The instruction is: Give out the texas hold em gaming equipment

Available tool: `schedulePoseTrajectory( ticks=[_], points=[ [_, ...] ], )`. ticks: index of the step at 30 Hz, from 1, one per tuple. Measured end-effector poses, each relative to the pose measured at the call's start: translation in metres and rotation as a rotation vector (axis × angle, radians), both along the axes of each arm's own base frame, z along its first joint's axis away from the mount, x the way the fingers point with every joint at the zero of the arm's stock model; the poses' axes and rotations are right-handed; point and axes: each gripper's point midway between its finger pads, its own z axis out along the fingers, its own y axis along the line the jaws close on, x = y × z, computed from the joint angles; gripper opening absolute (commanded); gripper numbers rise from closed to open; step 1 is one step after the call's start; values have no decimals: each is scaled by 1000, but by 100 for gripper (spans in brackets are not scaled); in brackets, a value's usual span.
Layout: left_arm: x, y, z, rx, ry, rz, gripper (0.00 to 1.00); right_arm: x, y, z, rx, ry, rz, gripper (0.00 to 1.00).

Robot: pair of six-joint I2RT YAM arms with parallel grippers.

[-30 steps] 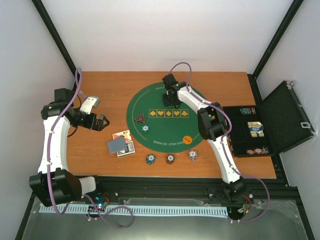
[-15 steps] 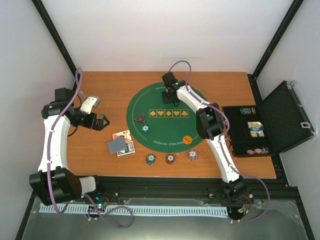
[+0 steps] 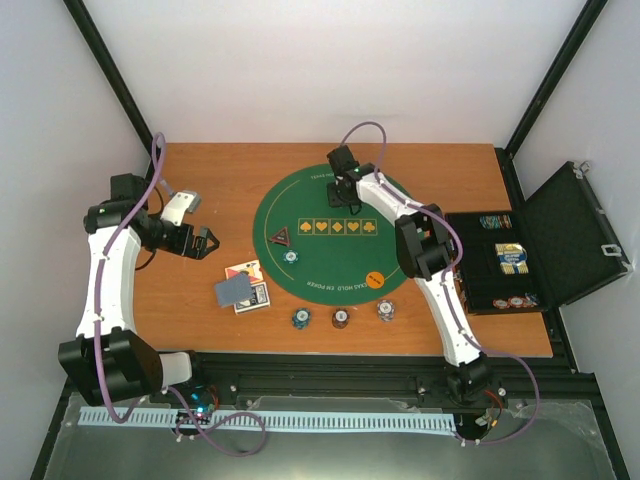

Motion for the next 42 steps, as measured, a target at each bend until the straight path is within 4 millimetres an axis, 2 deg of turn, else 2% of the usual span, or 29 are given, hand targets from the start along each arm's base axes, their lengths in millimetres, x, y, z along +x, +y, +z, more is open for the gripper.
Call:
schedulePoseTrajectory(
  ticks=[4,7,13,20,25,32,38,40,42],
  points=[
    [-1,-1,1,-2,-5,-1,100,-27,-8,0,-21,41,9,24],
    [-2,-1,4,-2,-16,-2,100,-39,-7,0,-29,60,20,24],
    [-5,-3,9,-1,-29,-5,100,-39,-5,-1,-23,60,26,24],
    [-5,-3,9,-3,-30,-7,100,-26,3,0,-14,39,28,25],
    [-5,-4,8,-8,-28,-9,100,-20,4,0,-23,31,36,39],
    [-4,-4,10,-7,-31,-9,100,-22,4,-1,-28,36,43,68],
    [-4,-3,11,-6,-34,-9,100,-27,1,10,-40,41,48,70],
    [-4,-3,11,-6,-35,-8,100,-31,-2,24,-44,29,45,71],
    [-5,-3,11,-6,-32,-8,100,-43,-3,45,-47,13,51,71]
  ],
)
